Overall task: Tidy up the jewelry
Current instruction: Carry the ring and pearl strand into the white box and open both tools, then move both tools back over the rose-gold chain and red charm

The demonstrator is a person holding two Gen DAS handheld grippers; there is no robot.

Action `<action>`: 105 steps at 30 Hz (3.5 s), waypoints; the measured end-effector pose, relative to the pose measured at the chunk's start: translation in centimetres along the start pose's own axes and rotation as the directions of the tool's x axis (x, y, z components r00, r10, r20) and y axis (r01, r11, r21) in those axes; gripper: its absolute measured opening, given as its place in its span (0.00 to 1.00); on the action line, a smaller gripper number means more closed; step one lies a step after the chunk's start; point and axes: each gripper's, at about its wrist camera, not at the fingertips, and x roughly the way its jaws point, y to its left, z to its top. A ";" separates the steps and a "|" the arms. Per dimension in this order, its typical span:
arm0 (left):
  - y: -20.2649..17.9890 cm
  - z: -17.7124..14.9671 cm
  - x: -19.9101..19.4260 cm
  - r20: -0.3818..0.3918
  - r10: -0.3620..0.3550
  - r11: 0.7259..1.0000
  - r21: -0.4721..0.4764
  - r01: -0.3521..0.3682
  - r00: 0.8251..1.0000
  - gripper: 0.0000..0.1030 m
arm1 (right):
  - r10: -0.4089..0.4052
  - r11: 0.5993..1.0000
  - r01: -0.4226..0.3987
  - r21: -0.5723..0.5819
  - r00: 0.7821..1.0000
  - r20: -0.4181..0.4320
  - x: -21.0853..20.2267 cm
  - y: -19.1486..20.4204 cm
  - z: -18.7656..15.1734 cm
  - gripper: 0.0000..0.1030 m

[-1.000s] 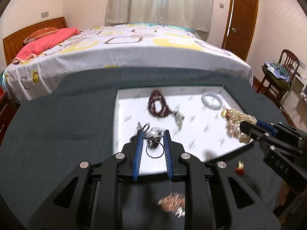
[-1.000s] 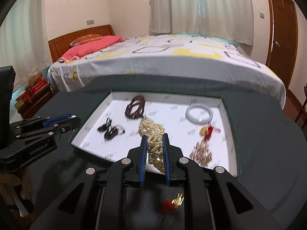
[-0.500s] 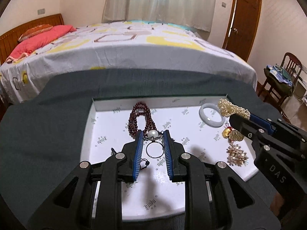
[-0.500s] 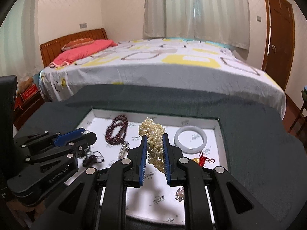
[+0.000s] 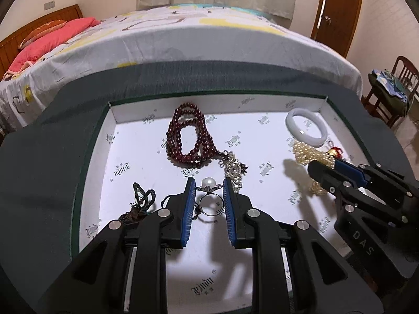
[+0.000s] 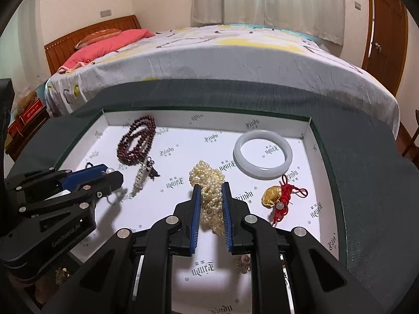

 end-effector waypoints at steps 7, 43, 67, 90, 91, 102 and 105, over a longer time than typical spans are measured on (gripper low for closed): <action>0.1 -0.2 1.0 -0.026 0.016 1.000 0.000 -0.016 1.000 0.21 | -0.011 1.000 0.011 -0.006 1.000 -0.019 0.5 -0.1 -0.1 0.16; 0.7 -0.4 -3.8 0.079 0.036 0.999 -0.029 -0.034 0.996 0.68 | -0.039 0.999 0.040 -0.016 0.998 0.053 -3.4 0.5 0.1 0.51; 1.3 -8.7 -10.2 0.049 0.048 0.996 -0.074 -0.045 0.998 0.71 | -0.052 0.998 0.051 0.031 0.998 0.021 -9.7 -0.5 -6.8 0.57; 1.1 -12.3 -8.3 -0.013 0.028 1.000 -0.011 -0.028 1.000 0.31 | -0.032 0.996 0.034 0.088 0.999 -0.031 -9.0 -2.3 -9.8 0.57; 1.0 -12.3 -8.3 -0.011 0.030 1.000 -0.003 -0.030 0.999 0.23 | -0.031 0.996 0.034 0.088 0.999 -0.033 -9.0 -2.3 -9.8 0.57; 1.3 -12.2 -9.1 0.009 0.017 1.000 0.018 -0.017 1.000 0.10 | -0.023 0.997 0.026 0.074 0.999 -0.039 -8.6 -1.5 -9.8 0.57; 1.8 -12.0 -9.6 0.020 0.023 1.000 0.010 -0.023 1.000 0.10 | -0.017 0.997 0.020 0.070 0.999 -0.045 -8.4 -1.2 -9.8 0.57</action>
